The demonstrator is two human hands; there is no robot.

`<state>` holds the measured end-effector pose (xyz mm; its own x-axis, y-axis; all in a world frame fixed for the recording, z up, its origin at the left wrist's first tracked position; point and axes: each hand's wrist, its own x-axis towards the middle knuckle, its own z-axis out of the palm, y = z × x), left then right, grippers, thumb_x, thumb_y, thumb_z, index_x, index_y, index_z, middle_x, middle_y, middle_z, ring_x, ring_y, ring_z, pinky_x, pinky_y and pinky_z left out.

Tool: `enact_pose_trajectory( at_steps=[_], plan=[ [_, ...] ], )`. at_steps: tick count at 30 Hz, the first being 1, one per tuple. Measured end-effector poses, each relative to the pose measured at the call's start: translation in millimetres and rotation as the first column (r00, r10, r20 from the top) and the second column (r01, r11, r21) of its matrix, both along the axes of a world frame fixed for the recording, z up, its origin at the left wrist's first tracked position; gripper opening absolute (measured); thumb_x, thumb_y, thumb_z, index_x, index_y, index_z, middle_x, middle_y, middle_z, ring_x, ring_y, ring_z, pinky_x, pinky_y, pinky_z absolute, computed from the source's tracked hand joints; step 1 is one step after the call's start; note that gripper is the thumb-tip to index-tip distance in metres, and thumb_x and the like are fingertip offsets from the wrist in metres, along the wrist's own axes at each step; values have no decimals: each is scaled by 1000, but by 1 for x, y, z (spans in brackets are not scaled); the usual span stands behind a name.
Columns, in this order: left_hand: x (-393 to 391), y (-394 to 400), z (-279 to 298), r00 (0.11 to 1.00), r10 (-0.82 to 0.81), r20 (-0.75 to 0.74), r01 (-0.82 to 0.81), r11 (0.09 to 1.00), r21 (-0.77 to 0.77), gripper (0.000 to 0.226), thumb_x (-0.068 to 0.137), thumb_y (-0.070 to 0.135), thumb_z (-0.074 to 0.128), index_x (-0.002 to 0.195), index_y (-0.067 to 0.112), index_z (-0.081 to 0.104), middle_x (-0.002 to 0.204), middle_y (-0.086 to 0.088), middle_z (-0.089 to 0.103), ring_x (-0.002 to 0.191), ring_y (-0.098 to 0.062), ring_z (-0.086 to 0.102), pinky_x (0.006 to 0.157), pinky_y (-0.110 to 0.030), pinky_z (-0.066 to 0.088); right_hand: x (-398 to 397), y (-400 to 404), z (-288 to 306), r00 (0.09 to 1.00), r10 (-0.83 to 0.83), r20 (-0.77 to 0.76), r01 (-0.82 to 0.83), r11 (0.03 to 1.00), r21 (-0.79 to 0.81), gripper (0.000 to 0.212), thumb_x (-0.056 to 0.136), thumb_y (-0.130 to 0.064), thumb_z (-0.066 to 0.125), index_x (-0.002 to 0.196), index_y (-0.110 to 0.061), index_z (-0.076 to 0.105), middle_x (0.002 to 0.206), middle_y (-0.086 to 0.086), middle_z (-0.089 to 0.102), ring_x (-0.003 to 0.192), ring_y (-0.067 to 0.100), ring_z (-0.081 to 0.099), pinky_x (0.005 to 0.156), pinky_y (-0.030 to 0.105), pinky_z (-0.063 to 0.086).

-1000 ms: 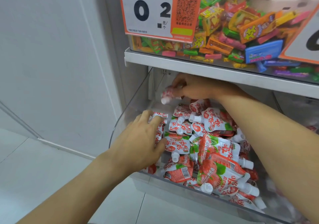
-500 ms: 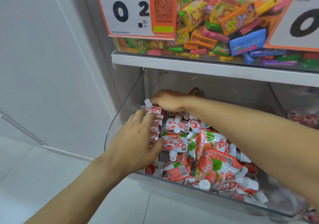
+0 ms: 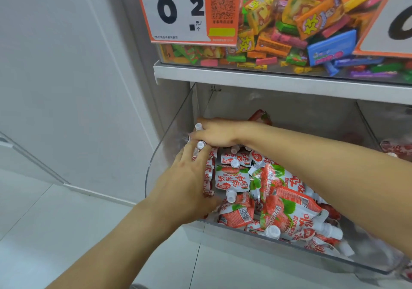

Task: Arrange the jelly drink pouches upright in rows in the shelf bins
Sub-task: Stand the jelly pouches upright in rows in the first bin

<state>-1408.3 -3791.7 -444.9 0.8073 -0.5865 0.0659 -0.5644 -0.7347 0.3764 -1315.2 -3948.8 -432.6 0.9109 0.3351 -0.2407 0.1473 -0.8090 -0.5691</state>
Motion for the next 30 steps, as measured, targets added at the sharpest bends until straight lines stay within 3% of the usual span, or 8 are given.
enact_pose_trajectory(
  at_steps=[6, 10, 13, 18, 21, 24, 28, 30],
  plan=[
    [3, 10, 4, 998, 54, -25, -52, 997, 57, 86, 77, 33, 74, 146, 37, 22, 155, 11, 8, 129, -19, 44, 96, -28, 44, -3, -4, 4, 993, -52, -103, 61, 995, 82, 45, 106, -34, 39, 115, 1, 65, 117, 16, 68, 111, 29, 62, 103, 42, 44],
    [-3, -2, -3, 988, 119, 102, -137, 972, 192, 83, 77, 33, 73, 143, 29, 24, 159, -4, 7, 132, -27, 43, 96, -30, 45, -1, 0, -3, 989, -120, -89, 130, 985, 113, 43, 103, -38, 42, 106, -2, 66, 108, 13, 70, 105, 28, 65, 101, 45, 46],
    [-1, -12, -5, 984, 143, 110, -169, 945, 282, 91, 73, 31, 76, 145, 25, 21, 159, -15, 1, 141, -30, 27, 105, -32, 39, -4, 1, -4, 988, -143, -61, 149, 983, 108, 41, 103, -39, 42, 102, -4, 63, 106, 12, 69, 97, 23, 63, 97, 44, 44],
    [2, -21, -4, 982, 136, 134, -176, 918, 356, 90, 78, 31, 72, 147, 19, 16, 157, -22, 0, 143, -35, 17, 111, -37, 32, -4, -15, 3, 959, -183, -217, 201, 977, 67, 61, 93, -68, 42, 125, -21, 62, 126, -1, 65, 110, 20, 63, 90, 36, 53],
    [6, -18, 8, 991, 128, -32, -115, 956, 270, 115, 72, 52, 75, 152, 20, -2, 157, -22, 0, 145, -37, 9, 116, -43, 24, -4, -25, 18, 986, -138, -95, 145, 987, 73, 41, 100, -52, 46, 107, -19, 69, 114, -1, 68, 108, 21, 64, 98, 37, 45],
    [18, -25, 15, 988, 102, 112, -106, 994, 33, 94, 81, 51, 64, 149, 15, 10, 151, -16, 22, 141, -31, 21, 113, -40, 27, -2, -39, 20, 992, -60, -115, 89, 960, 265, 18, 94, -16, 59, 104, -8, 71, 111, 11, 72, 106, 27, 69, 99, 43, 52],
    [43, -33, 10, 997, 6, 75, -15, 993, 116, 84, 85, 47, 60, 150, 13, 17, 158, -10, 12, 144, -30, 17, 117, -42, 25, -4, -61, 30, 955, -104, 278, 101, 995, 23, 30, 88, -12, 68, 118, -8, 68, 118, 5, 68, 105, 16, 63, 98, 27, 49],
    [54, -33, 6, 999, 20, 40, -26, 986, 163, 76, 86, 45, 61, 146, 12, 27, 158, -8, 12, 139, -31, 30, 110, -43, 35, -14, -69, 38, 953, 10, 304, 35, 989, -145, 38, 86, -22, 74, 121, -10, 65, 117, 3, 66, 105, 16, 62, 88, 18, 47]
  ],
)
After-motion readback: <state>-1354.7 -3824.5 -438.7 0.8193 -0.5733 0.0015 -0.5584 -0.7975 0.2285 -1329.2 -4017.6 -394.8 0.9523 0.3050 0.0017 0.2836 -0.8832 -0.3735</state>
